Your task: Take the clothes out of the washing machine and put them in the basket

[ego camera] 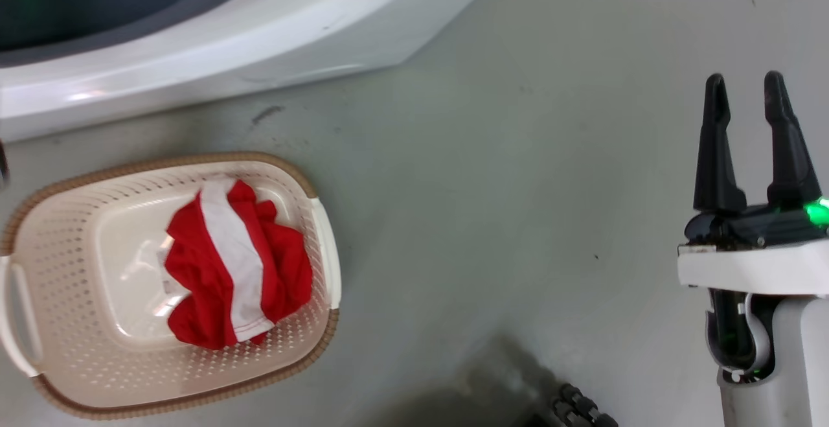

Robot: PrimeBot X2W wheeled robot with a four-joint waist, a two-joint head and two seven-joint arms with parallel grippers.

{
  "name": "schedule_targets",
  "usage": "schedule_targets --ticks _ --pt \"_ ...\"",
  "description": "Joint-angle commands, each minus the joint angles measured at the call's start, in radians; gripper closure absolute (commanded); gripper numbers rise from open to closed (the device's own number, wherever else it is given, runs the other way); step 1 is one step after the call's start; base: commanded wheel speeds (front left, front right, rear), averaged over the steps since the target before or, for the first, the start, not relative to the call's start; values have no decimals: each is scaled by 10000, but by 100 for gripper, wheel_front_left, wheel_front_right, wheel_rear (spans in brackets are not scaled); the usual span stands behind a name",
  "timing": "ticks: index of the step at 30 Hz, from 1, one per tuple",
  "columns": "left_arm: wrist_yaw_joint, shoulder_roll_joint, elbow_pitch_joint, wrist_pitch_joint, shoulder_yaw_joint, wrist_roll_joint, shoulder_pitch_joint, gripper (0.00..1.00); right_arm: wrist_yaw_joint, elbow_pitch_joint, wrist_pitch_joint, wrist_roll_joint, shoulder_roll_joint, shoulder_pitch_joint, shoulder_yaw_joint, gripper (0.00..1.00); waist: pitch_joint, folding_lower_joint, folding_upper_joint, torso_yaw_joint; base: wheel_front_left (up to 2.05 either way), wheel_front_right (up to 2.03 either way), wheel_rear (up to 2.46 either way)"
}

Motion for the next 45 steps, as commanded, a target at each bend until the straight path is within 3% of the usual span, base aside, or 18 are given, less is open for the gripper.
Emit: schedule_targets --ticks 1,10,18,34,45 --pt "49 -62 71 -185 28 -24 340 100 -7 33 -20 -92 8 170 -7 0 -557 0 0 400 0 0 0" --pt "8 -876 81 -2289 550 -968 2251 100 -7 154 -20 -609 4 646 -27 0 -1902 0 0 1102 0 0 0" --pt "180 -1455 -823 -2838 776 -1358 4185 100 -7 323 -20 -825 4 1064 -108 0 -2935 0 0 1435 0 0 0" --pt "805 -1779 -6368 -2862 1390 -1237 8817 100 -7 513 -20 -1120 5 2025 -40 0 -4941 0 0 1936 0 0 0" --pt "1219 -1435 -9794 -2392 1460 -1287 10162 100 -7 542 -20 -1218 5 2599 7 0 -5838 0 0 2340 0 0 0"
